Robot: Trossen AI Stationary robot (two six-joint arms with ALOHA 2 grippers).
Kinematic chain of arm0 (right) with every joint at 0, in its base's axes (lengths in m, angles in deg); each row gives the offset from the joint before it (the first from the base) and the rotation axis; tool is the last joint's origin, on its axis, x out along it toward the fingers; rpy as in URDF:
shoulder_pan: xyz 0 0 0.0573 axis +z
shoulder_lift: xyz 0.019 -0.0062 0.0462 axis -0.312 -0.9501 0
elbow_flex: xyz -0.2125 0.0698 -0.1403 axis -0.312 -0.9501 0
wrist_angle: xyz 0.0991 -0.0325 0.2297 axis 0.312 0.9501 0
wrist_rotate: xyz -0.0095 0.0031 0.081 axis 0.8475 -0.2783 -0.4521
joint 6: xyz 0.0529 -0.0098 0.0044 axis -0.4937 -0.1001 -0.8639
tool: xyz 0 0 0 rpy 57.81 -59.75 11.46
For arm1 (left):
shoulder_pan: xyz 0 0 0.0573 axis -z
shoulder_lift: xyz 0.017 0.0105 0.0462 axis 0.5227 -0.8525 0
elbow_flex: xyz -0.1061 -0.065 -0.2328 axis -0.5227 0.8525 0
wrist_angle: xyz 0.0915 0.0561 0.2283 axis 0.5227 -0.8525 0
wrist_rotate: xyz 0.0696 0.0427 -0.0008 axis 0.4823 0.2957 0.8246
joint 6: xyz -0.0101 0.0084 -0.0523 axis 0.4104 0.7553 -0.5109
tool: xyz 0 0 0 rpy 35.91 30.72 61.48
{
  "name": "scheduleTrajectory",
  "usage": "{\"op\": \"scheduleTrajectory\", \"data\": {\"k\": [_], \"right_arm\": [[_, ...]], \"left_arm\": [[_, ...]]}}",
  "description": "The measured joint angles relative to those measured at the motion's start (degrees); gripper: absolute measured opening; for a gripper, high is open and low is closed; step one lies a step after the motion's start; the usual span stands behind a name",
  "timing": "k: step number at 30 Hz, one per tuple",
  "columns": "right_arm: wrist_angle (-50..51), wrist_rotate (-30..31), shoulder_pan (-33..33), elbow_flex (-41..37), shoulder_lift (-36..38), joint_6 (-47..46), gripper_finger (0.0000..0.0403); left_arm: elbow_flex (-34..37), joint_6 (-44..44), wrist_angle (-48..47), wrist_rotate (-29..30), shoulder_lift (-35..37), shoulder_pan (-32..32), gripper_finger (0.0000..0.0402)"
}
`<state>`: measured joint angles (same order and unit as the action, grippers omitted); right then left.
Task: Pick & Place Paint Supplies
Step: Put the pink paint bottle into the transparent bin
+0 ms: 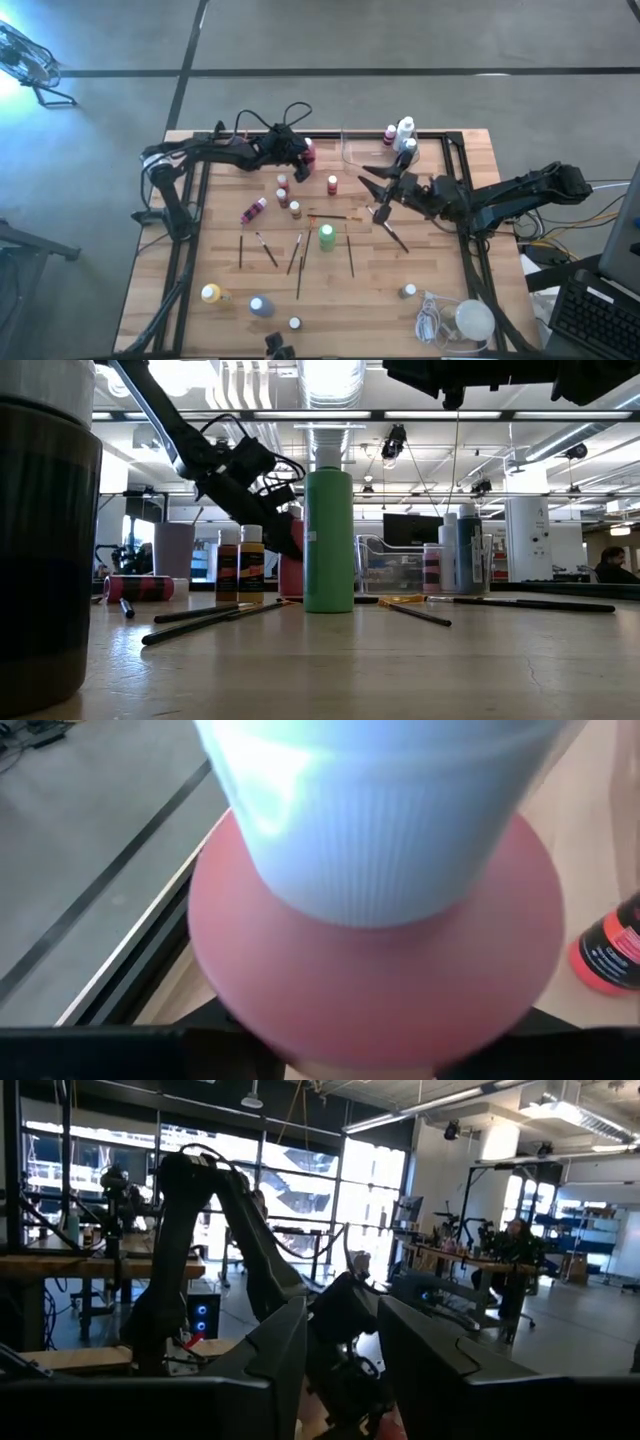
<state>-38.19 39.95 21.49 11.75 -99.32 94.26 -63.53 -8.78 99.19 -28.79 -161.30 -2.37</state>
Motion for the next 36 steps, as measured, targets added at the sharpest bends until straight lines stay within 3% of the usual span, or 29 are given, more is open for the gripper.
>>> {"op": "scheduleTrajectory", "data": {"k": [7,15,22,28,36], "right_arm": [[1.3,0.0,0.0,0.0,0.0,-1.4,0.0107],[13.8,-0.2,0.0,4.8,-0.3,-4.6,0.0119],[19.3,-0.8,0.0,10.4,-5.0,-4.9,0.0162],[20.1,-6.2,-0.1,15.4,-9.8,-3.9,0.0195],[33.0,-6.5,-1.3,27.7,-16.4,-4.5,0.0217]], "left_arm": [[-1.3,-0.1,-7.9,-1.9,7.5,0.5,0.0177],[-3.2,-0.2,-17.3,-14.0,16.6,3.4,0.0177],[-4.4,1.6,-23.8,-14.2,20.6,9.7,0.0177],[-5.1,1.9,-25.4,-13.5,21.1,14.0,0.0177],[-6.7,3.7,-27.0,-13.1,21.1,16.1,0.0177]]}}
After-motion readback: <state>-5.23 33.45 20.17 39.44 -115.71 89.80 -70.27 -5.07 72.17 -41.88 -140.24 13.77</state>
